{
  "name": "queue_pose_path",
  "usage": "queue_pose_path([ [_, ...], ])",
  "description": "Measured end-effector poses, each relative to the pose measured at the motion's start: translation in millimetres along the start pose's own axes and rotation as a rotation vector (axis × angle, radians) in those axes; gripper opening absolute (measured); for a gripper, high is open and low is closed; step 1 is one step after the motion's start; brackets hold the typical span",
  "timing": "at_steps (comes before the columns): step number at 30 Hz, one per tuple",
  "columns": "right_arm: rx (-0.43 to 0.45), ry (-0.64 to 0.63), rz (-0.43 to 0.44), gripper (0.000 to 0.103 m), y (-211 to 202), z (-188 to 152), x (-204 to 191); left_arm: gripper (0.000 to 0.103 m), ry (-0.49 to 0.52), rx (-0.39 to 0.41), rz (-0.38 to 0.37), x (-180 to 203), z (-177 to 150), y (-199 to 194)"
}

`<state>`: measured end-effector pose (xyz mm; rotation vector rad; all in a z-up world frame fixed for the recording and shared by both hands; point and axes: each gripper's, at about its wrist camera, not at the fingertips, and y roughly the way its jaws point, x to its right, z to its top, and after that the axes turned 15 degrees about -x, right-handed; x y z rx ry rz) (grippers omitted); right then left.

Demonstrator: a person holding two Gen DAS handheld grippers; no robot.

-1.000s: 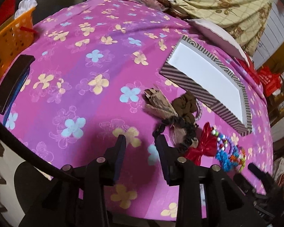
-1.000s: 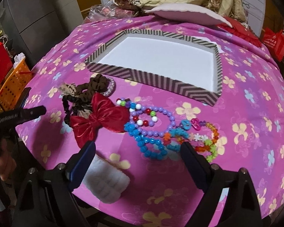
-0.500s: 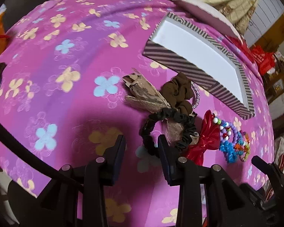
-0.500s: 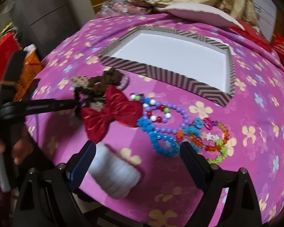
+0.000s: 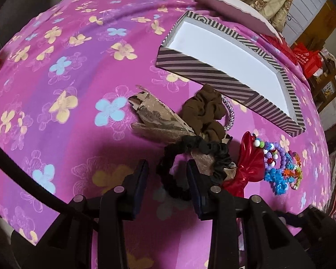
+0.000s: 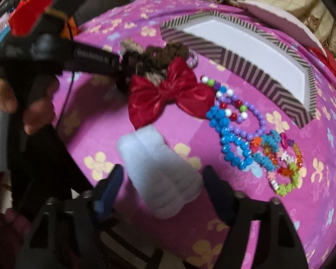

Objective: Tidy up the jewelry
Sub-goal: 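Grasp the black scrunchie with the left tool while the right tool grasps the white fluffy scrunchie, then lower both scrunchies into the white tray and open both tools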

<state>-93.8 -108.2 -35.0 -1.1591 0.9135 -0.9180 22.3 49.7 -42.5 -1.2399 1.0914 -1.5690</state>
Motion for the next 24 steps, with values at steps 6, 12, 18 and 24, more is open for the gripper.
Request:
queue_pose_path([
  [6, 0.048, 0.019, 0.047, 0.053, -3.3, -5.5, 2.8, 0.021, 0.002, 0.007, -0.016, 0.4, 0.9, 1.0],
  [12, 0.085, 0.061, 0.097, 0.043, -16.6, -6.6, 18.0, 0.017, 0.030, 0.061, -0.026, 6.7, -5.7, -16.6],
  [18, 0.141, 0.098, 0.111, 0.043, -38.8, 4.5, 29.8, 0.016, 0.043, 0.108, -0.057, 8.2, -6.9, -43.7],
  [24, 0.189, 0.131, 0.091, 0.043, -56.3, 22.4, 40.1, 0.016, 0.063, 0.160, -0.054, 13.9, 0.7, -71.9],
])
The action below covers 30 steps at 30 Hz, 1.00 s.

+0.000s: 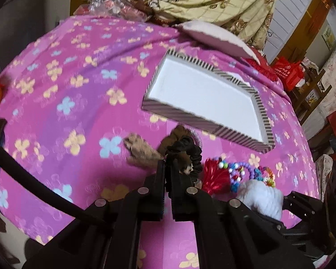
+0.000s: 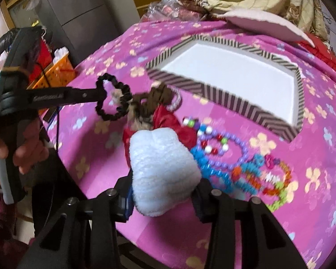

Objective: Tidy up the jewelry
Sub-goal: 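Lower both scrunchies into the white tray and open both tools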

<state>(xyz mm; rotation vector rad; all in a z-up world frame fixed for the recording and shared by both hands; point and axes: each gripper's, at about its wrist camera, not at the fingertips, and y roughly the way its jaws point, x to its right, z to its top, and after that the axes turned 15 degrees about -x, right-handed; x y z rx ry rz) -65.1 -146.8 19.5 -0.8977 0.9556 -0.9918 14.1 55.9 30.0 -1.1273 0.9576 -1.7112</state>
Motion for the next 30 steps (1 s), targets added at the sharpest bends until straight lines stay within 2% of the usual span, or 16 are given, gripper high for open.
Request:
queue_pose_path([
  [5, 0.035, 0.035, -0.027, 0.043, -4.9, 30.5, 6.5, 0.016, -0.004, 0.037, 0.021, 5.2, 24.7, -7.5],
  [11, 0.061, 0.099, -0.070, 0.043, -0.5, 86.6, 27.6, 0.016, -0.018, 0.057, 0.051, 13.0, 70.8, 3.8],
  [15, 0.051, 0.123, -0.086, 0.045, 12.3, 119.5, 38.5, 0.016, -0.034, 0.033, 0.058, 13.7, 100.3, 24.0],
  [20, 0.009, 0.176, -0.100, 0.046, 45.5, 155.8, 55.5, 0.016, -0.042, -0.018, 0.105, 13.8, 128.6, 56.3],
  [25, -0.028, 0.207, -0.095, 0.046, 75.7, 172.9, 66.4, 0.016, -0.058, -0.060, 0.151, 8.9, 138.5, 81.3],
  [30, -0.057, 0.216, -0.085, 0.047, 91.3, 174.4, 67.2, 0.017, -0.066, -0.075, 0.178, 2.4, 140.0, 94.2],
])
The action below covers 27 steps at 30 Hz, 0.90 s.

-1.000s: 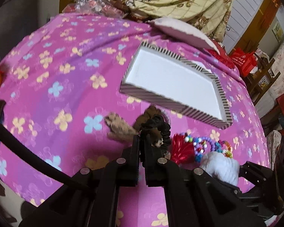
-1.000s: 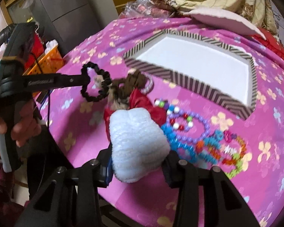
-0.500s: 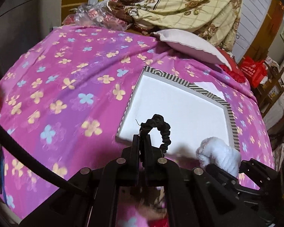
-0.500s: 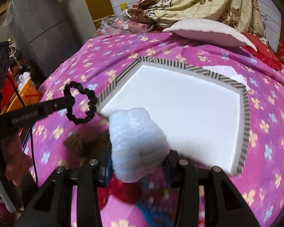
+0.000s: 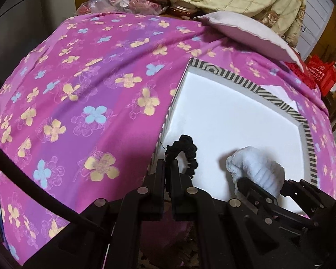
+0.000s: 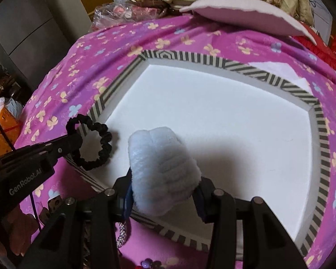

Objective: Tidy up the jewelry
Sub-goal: 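Lower both scrunchies into the white tray and open both tools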

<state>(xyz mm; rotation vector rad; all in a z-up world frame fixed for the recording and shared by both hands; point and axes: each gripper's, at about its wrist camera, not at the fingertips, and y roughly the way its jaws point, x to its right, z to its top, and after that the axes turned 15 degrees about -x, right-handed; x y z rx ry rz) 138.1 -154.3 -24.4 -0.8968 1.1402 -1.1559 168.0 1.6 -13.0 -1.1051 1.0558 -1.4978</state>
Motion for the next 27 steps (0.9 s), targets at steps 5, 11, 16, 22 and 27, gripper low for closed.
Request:
queue_pose_path([
  [5, -0.001, 0.006, 0.032, 0.053, -3.3, -2.3, 2.0, 0.020, -0.004, 0.000, 0.001, -3.9, -2.2, 2.5],
  [11, 0.027, 0.036, 0.068, 0.065, -22.0, -8.7, 11.5, 0.036, -0.001, 0.006, -0.029, -2.2, -9.1, -4.7],
  [16, 0.083, 0.032, 0.056, 0.065, -49.2, -26.4, 15.1, 0.044, 0.008, 0.038, -0.027, 1.0, -20.6, -22.5],
  [22, 0.150, 0.036, 0.016, 0.066, -79.1, -62.4, 19.6, 0.044, 0.031, 0.112, 0.022, 6.8, -48.5, -50.8],
  [27, 0.136, 0.041, 0.031, 0.066, -86.6, -92.8, 25.1, 0.044, 0.047, 0.158, 0.054, 12.4, -76.0, -67.7],
])
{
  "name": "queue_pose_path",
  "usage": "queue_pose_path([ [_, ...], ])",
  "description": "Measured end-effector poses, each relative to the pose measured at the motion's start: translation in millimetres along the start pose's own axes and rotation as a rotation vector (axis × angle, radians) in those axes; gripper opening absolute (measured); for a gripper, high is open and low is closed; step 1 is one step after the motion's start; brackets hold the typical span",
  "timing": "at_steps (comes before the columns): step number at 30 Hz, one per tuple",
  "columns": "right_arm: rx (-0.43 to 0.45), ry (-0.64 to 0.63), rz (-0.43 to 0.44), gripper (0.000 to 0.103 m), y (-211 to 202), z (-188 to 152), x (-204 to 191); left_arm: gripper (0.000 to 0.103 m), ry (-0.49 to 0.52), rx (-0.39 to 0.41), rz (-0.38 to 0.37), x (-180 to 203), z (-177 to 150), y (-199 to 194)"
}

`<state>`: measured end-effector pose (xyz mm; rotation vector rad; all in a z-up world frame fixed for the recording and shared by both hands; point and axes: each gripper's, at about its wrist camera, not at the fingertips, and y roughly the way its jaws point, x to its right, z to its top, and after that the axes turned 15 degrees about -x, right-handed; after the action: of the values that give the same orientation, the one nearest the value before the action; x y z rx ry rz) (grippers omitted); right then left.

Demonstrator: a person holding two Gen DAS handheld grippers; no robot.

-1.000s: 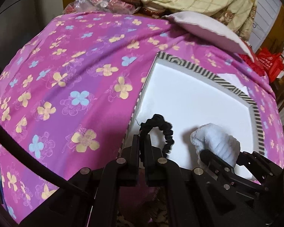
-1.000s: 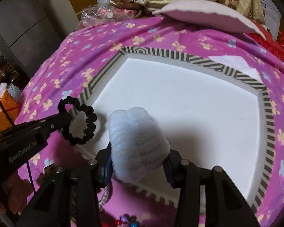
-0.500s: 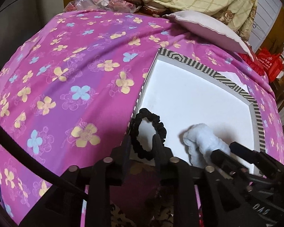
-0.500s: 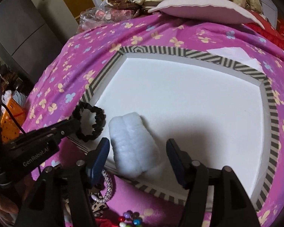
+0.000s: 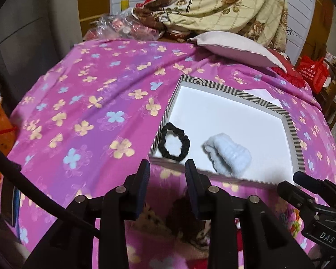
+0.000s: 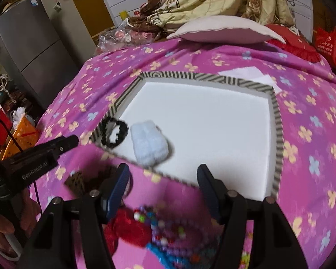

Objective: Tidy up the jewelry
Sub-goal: 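Lower both scrunchies into the white tray and open both tools, then move the left tool to the red bow while the right tool approaches the blue bracelet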

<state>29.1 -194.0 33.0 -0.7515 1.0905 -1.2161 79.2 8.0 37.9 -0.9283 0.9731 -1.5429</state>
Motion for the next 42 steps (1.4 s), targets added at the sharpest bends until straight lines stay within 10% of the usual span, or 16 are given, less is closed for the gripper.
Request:
queue_pose_path([
  [27, 0.018, -0.096, -0.047, 0.068, -23.3, -108.1, 8.6, 0.044, 0.014, 0.037, 0.040, 10.1, -104.3, -37.0],
  [42, -0.033, -0.098, -0.071, 0.068, -20.9, -125.9, 18.5, 0.048, 0.004, -0.068, -0.130, -4.4, -128.7, -24.2],
])
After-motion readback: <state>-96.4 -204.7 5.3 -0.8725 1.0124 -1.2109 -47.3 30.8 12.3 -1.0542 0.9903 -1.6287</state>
